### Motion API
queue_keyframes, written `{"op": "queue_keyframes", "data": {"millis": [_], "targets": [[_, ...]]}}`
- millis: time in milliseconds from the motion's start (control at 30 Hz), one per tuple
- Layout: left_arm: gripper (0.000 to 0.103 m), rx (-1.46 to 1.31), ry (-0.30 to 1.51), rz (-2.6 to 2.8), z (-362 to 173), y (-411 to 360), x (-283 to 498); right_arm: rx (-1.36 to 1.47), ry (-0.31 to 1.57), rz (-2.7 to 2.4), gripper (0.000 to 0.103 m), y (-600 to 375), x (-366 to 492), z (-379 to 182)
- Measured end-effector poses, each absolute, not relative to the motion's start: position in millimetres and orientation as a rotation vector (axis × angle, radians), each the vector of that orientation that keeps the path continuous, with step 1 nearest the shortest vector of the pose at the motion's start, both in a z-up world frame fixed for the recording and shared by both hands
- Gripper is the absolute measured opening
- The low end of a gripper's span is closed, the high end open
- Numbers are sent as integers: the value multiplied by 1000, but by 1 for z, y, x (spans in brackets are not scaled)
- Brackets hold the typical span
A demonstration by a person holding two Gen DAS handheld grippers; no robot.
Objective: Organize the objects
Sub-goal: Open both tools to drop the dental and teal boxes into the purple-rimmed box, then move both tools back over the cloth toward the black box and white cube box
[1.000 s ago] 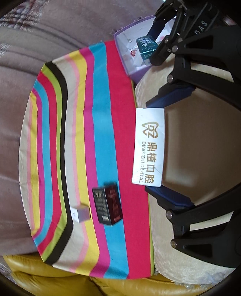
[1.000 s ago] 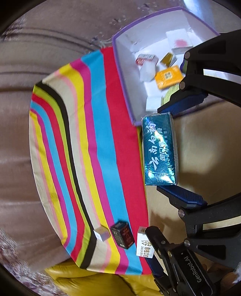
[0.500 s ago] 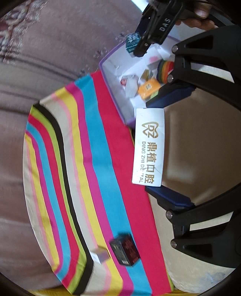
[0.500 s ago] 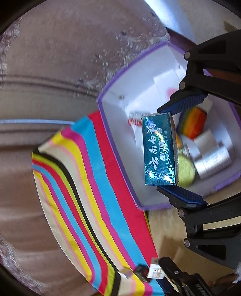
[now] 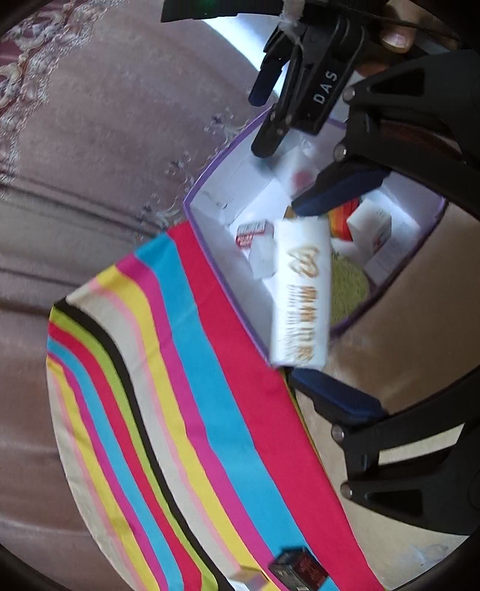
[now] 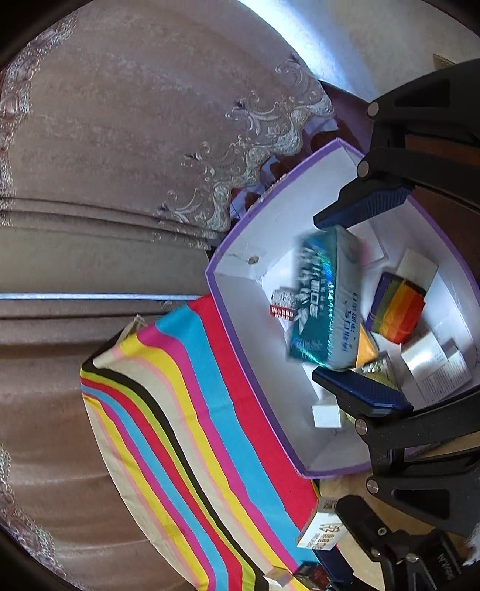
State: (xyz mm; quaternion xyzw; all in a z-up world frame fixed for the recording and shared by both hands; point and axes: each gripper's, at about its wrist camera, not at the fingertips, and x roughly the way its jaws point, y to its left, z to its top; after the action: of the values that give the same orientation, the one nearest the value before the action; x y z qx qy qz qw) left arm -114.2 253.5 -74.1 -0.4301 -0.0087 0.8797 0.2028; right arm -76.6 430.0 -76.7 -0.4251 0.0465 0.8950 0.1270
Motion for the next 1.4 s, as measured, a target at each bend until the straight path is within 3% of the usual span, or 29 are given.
{"op": "queue_keyframes", "data": {"millis": [367,633,800,1133,1400], "targets": [[93,-1244,-245,2433,-75,220,-120,-1203,102,2610,86,420,-80,-74],[93,-1204,-162,2543,-60,190,-110,-1208,35,2652,92,392,-85,-71],[93,-1246,-243,2613,-61,145,-111,-1218,-101,2717,92,359,-88,-70],[93,-1246,-268,2786,-59,69,-96,-1351,-22,2858,93,311,-90,-70],[93,-1262,-435,2855,-68,1,-78,-1438,-65,2922,93,259,-90,-78]]}}
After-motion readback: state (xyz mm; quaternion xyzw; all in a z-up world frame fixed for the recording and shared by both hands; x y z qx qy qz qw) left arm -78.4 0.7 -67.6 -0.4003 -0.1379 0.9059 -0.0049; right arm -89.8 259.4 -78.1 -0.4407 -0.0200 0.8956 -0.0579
